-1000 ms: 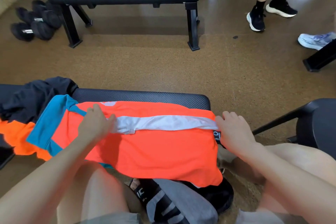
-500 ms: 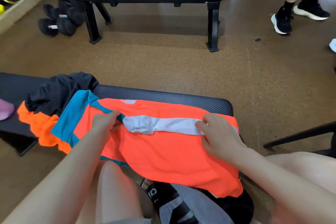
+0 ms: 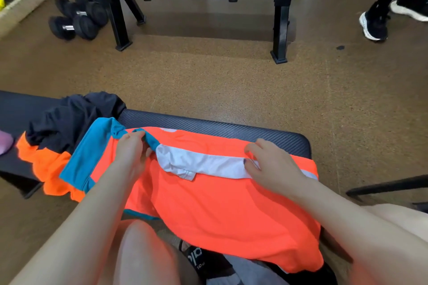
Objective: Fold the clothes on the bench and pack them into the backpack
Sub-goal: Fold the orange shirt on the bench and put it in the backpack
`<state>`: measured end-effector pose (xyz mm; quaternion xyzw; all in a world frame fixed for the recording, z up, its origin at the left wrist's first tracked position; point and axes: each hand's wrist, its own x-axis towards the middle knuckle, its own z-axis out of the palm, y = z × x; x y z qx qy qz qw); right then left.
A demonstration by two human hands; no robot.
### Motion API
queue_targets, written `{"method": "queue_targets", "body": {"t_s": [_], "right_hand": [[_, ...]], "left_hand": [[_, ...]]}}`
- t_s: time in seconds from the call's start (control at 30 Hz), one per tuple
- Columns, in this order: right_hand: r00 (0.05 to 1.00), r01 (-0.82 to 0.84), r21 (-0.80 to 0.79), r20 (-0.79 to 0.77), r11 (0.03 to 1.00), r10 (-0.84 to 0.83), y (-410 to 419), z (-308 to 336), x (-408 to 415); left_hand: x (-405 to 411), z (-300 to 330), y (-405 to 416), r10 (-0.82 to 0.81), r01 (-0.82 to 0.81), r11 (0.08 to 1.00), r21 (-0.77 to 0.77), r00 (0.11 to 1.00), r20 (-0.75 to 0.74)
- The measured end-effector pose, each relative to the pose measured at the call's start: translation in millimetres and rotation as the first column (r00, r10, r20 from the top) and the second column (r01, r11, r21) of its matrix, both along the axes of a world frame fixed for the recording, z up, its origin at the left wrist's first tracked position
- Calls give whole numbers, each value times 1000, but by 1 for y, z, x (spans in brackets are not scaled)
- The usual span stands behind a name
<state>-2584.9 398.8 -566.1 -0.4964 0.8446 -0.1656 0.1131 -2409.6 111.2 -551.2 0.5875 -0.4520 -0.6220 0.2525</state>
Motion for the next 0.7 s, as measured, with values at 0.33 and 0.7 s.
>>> {"method": "queue_targets", "body": {"t_s": [0.33, 0.7], "right_hand": [[996, 64, -37, -55, 997, -66, -25, -7, -28], [943, 103, 94, 307, 990, -127, -36, 10, -56]], "left_hand": [[-15, -19, -23, 115, -110, 986, 123, 993, -39], [-11, -32, -39, 135, -64, 971, -232, 942, 307]]}}
